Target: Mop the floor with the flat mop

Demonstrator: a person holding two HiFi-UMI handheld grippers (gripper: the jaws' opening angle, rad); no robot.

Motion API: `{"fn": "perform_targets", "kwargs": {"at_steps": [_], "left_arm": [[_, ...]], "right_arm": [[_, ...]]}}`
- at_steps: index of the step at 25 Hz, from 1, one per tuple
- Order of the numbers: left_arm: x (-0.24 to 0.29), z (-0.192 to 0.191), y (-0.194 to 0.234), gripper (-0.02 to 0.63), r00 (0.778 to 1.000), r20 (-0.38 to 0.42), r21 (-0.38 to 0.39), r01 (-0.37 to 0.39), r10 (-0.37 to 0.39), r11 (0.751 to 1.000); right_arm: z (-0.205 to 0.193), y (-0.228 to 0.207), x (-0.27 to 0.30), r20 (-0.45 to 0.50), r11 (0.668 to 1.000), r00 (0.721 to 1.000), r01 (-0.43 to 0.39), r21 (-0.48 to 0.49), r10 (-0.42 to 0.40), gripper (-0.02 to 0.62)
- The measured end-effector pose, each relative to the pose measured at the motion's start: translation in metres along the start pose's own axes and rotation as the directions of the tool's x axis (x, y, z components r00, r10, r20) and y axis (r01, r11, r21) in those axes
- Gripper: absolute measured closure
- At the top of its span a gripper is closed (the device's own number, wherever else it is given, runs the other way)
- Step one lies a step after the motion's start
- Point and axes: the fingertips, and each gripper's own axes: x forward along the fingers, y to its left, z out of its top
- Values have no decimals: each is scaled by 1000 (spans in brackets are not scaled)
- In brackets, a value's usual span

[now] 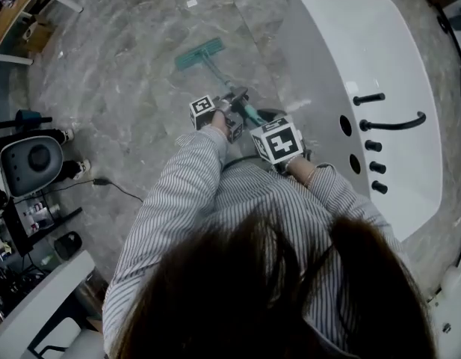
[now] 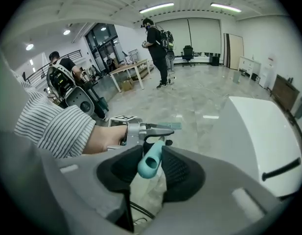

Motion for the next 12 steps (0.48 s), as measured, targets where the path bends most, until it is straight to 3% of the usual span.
{"fn": "perform_targets", "kwargs": {"at_steps": [4, 12], "left_arm": [[0, 46, -26, 451, 997, -64, 39, -32, 35, 999], [2, 69, -26, 451, 996, -81, 35, -33, 36, 999]], "right_arm": [[47, 12, 30, -5, 1000, 1000, 14, -6, -14, 469], [54, 15, 51, -44, 999, 998, 38, 10, -38, 471]]}}
